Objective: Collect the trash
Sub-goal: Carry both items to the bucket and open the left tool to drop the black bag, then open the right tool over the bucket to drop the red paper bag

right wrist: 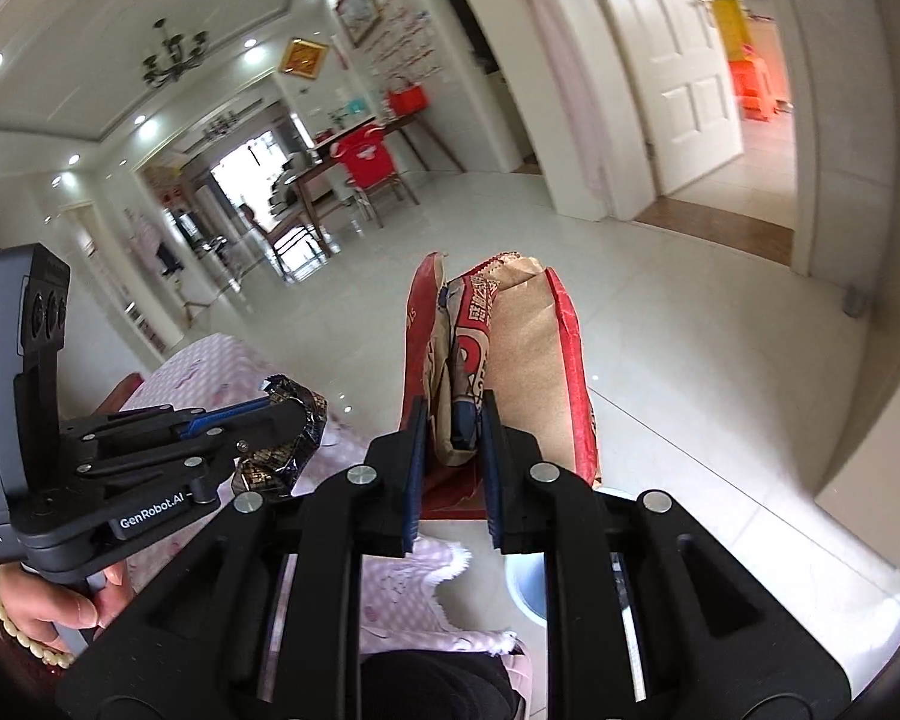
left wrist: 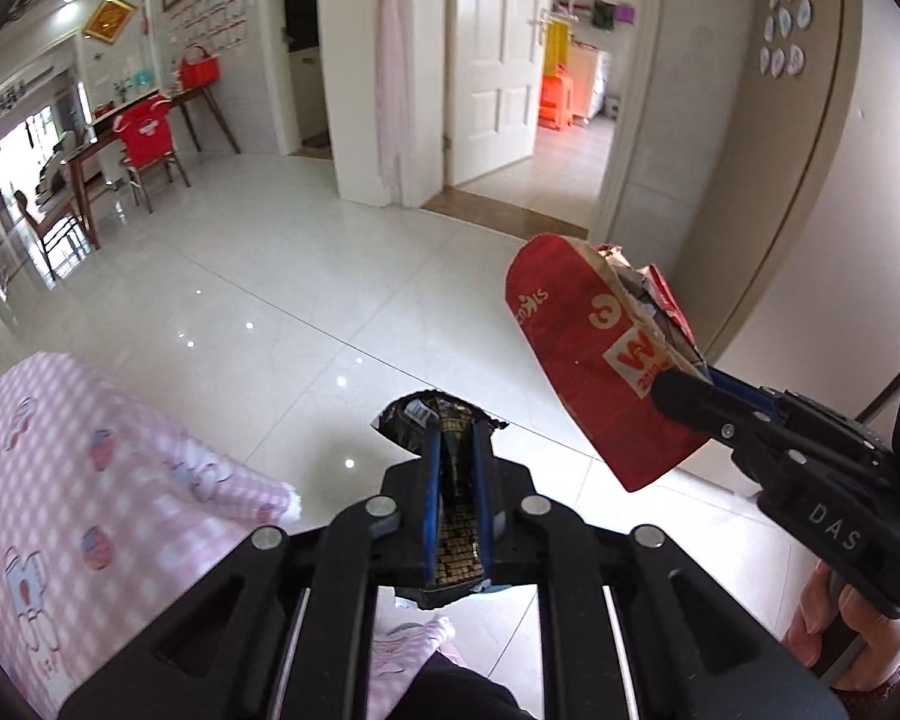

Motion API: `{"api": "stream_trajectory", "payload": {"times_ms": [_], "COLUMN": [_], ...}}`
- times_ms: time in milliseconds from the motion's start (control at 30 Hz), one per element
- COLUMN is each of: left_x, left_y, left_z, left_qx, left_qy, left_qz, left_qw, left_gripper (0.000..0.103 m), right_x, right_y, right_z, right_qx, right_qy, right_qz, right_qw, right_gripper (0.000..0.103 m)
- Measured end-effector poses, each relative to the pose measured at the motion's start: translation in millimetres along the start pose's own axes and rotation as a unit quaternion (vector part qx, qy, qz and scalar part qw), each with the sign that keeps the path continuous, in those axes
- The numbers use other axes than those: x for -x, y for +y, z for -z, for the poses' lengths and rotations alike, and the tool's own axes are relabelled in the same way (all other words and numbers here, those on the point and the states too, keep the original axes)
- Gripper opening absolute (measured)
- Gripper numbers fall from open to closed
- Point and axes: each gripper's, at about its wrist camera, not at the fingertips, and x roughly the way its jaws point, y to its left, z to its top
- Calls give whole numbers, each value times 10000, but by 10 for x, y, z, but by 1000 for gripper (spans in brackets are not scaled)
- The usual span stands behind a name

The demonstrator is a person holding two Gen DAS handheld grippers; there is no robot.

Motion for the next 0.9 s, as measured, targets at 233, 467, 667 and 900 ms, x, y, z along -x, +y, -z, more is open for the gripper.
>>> {"api": "stream_trajectory", "payload": {"times_ms": [233, 467, 667, 900], "left_x": [-444, -571, -495, -357], "left_y": [-471, -596, -615, -520], "left_z": [-159, -183, -168, -183], "left_qx": [-207, -57, -71, -7], "left_qy": [216, 284, 286, 207], "left_qz": [216, 155, -164, -447], "left_qw": [9993, 9995, 9994, 9988], "left_gripper": [15, 65, 76, 83], "right_x": [140, 202, 149, 64], "right_y": [-412, -610, -547, -549], "right_z": [25, 73, 69, -11], "right_qx": [-386, -501, -469, -390], "right_qy": [-215, -223, -160, -76], "right_qz": [344, 461, 390, 334], "right_qw": [9984, 9974, 9980, 9987], "right_gripper": [17, 17, 17, 17]}}
